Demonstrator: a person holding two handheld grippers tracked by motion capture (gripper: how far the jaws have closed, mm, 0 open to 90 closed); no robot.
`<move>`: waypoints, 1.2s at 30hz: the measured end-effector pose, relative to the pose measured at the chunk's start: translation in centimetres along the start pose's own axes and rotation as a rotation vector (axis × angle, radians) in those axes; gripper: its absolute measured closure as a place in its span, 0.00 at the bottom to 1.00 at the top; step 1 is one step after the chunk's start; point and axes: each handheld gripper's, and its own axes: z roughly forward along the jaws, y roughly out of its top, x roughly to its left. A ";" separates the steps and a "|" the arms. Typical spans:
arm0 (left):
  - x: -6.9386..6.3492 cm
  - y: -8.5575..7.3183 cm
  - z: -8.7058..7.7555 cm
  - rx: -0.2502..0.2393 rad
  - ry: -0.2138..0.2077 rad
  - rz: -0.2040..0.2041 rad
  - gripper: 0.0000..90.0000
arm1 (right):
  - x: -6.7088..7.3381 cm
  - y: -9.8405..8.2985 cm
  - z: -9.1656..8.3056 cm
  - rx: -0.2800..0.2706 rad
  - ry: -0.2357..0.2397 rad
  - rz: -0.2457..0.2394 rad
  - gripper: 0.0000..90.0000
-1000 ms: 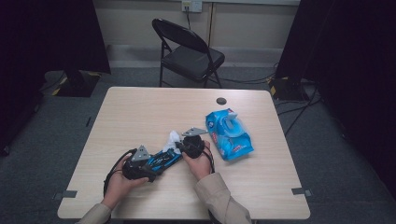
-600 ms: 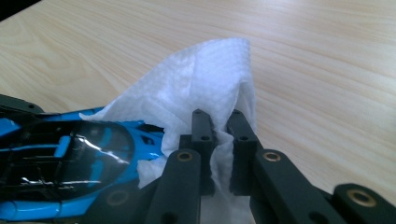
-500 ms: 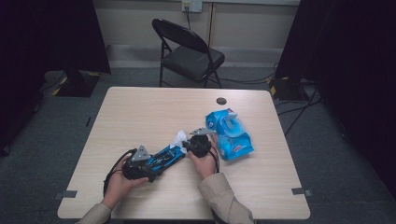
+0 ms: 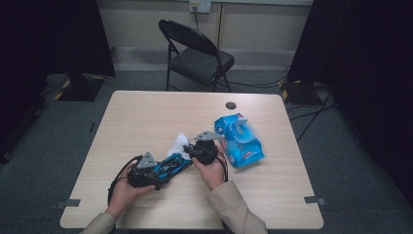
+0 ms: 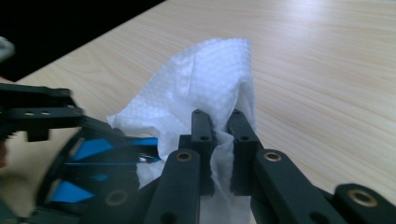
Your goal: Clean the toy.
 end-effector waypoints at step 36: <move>0.0 0.0 0.0 -0.004 0.002 -0.003 0.27 | 7.1 -1.5 3.8 0.106 0.177 -0.101 0.93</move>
